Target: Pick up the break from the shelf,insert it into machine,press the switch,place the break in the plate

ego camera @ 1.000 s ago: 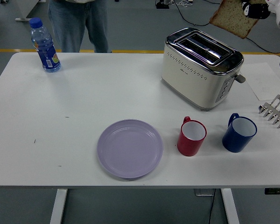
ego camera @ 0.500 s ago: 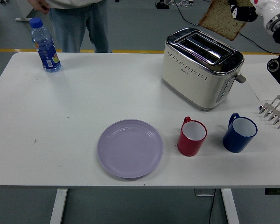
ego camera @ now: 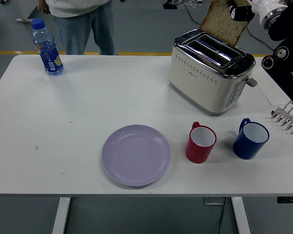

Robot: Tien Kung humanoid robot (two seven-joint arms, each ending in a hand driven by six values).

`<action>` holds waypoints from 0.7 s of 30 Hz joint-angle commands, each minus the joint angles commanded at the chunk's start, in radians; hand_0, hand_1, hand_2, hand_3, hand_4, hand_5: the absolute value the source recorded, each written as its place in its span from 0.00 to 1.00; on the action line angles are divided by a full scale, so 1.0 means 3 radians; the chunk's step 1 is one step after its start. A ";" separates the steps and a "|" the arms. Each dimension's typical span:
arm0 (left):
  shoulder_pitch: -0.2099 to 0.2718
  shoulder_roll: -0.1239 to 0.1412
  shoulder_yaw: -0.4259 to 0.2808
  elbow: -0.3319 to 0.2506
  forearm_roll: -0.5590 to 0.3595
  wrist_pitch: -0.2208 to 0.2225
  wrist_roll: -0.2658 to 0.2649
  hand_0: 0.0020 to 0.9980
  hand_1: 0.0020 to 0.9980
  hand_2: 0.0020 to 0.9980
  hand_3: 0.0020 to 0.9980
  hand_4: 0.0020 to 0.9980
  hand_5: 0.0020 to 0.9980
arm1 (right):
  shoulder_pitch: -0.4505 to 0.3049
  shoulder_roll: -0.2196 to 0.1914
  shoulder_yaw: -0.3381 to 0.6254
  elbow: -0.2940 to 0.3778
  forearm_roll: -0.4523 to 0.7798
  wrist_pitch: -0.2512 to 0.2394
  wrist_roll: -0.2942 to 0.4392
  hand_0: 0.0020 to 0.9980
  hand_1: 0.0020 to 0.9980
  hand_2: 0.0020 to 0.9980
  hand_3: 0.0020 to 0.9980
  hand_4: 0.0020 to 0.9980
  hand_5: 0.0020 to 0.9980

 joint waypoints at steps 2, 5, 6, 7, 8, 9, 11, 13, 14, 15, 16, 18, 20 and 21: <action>-0.0001 0.0003 0.0002 0.0000 -0.0002 0.0001 0.0001 0.70 0.73 0.72 0.59 0.37 0.84 | 0.0035 0.0038 -0.0022 -0.0042 -0.0013 0.0024 -0.0052 0.30 0.30 0.44 0.49 0.37 0.00; -0.0001 0.0006 0.0001 0.0000 -0.0001 0.0002 0.0002 0.70 0.73 0.72 0.59 0.37 0.84 | 0.0075 0.0077 -0.0044 -0.0096 -0.0037 0.0050 -0.0105 0.30 0.30 0.44 0.49 0.37 0.00; -0.0001 0.0007 0.0001 0.0000 -0.0001 0.0002 0.0002 0.70 0.73 0.72 0.59 0.37 0.84 | 0.0091 0.0091 -0.0053 -0.0119 -0.0050 0.0062 -0.0127 0.30 0.30 0.44 0.49 0.37 0.00; -0.0001 0.0009 0.0001 0.0000 -0.0001 0.0002 0.0003 0.70 0.73 0.72 0.59 0.37 0.84 | 0.0104 0.0102 -0.0060 -0.0138 -0.0059 0.0071 -0.0145 0.30 0.29 0.44 0.48 0.39 0.00; -0.0001 0.0011 0.0003 0.0000 -0.0003 0.0002 0.0003 0.70 0.73 0.72 0.59 0.37 0.84 | 0.0126 0.0124 -0.0069 -0.0170 -0.0072 0.0096 -0.0176 0.30 0.29 0.44 0.48 0.39 0.00; 0.0000 0.0012 0.0003 0.0000 -0.0004 0.0003 0.0003 0.70 0.73 0.72 0.59 0.37 0.84 | 0.0134 0.0133 -0.0072 -0.0182 -0.0076 0.0106 -0.0187 0.30 0.29 0.44 0.48 0.39 0.00; -0.0001 0.0012 0.0002 0.0000 -0.0001 0.0004 0.0005 0.70 0.73 0.72 0.59 0.37 0.84 | 0.0155 0.0154 -0.0076 -0.0217 -0.0094 0.0138 -0.0219 0.30 0.29 0.44 0.48 0.39 0.00; -0.0005 0.0016 0.0021 0.0000 -0.0018 0.0006 0.0004 0.70 0.73 0.72 0.59 0.37 0.84 | 0.0185 0.0175 -0.0096 -0.0261 -0.0111 0.0213 -0.0274 0.29 0.29 0.44 0.48 0.38 0.00; -0.0007 0.0021 0.0066 0.0000 -0.0062 0.0011 -0.0003 0.70 0.73 0.72 0.59 0.37 0.84 | 0.0212 0.0196 -0.0121 -0.0308 -0.0113 0.0250 -0.0305 0.29 0.29 0.44 0.48 0.38 0.00; -0.0008 0.0025 0.0094 0.0000 -0.0089 0.0015 -0.0007 0.70 0.73 0.72 0.59 0.37 0.84 | 0.0228 0.0209 -0.0135 -0.0340 -0.0114 0.0268 -0.0322 0.29 0.29 0.44 0.48 0.38 0.00; -0.0009 0.0026 0.0109 0.0000 -0.0103 0.0016 -0.0009 0.70 0.73 0.72 0.59 0.37 0.84 | 0.0236 0.0216 -0.0142 -0.0356 -0.0115 0.0276 -0.0330 0.29 0.29 0.44 0.48 0.38 0.00; -0.0010 0.0028 0.0133 0.0000 -0.0130 0.0024 -0.0013 0.70 0.73 0.72 0.59 0.37 0.84 | 0.0269 0.0257 -0.0160 -0.0437 -0.0112 0.0282 -0.0362 0.29 0.29 0.44 0.48 0.38 0.00; -0.0011 0.0031 0.0157 0.0000 -0.0150 0.0027 -0.0017 0.70 0.73 0.72 0.59 0.37 0.84 | 0.0304 0.0301 -0.0190 -0.0513 -0.0124 0.0277 -0.0386 0.29 0.29 0.43 0.48 0.38 0.00; -0.0010 0.0032 0.0164 0.0000 -0.0156 0.0029 -0.0018 0.70 0.73 0.72 0.59 0.37 0.84 | 0.0319 0.0320 -0.0201 -0.0542 -0.0139 0.0274 -0.0400 0.29 0.29 0.43 0.48 0.38 0.00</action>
